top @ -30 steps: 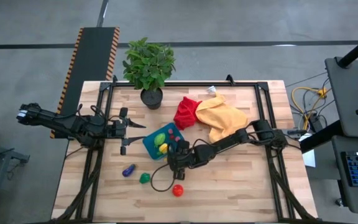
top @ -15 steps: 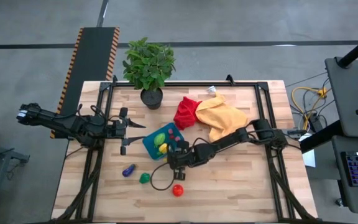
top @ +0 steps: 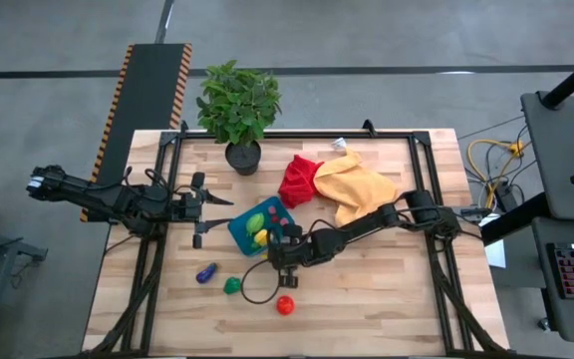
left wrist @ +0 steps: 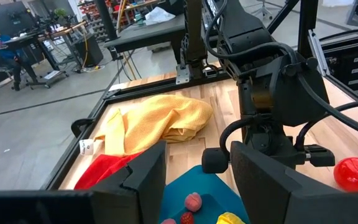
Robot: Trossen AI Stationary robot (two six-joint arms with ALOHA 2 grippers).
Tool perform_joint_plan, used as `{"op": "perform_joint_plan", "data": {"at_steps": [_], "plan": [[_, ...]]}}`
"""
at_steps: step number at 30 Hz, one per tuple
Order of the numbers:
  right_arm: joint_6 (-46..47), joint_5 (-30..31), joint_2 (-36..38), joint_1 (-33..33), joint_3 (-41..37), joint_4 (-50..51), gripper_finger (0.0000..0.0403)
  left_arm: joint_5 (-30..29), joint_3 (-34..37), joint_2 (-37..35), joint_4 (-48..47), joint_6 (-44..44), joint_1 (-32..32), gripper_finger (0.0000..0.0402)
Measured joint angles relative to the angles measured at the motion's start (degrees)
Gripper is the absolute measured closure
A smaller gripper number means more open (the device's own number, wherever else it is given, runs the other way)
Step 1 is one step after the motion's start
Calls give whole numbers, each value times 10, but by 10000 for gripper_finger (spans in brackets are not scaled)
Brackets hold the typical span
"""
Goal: Pick and placing Produce into tupperware
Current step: Put the yellow corn into the blue bin
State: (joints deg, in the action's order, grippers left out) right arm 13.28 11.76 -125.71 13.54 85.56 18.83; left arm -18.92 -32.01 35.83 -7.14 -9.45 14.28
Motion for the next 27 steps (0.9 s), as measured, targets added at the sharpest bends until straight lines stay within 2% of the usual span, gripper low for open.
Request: {"op": "perform_joint_plan", "data": {"at_steps": [17,27], "plan": [[2,-3,14,20,-2,16,394,0,0,0,0,0,0,237],[2,-1,66,46,-2,23,394,0,0,0,1,0,0,237]]}}
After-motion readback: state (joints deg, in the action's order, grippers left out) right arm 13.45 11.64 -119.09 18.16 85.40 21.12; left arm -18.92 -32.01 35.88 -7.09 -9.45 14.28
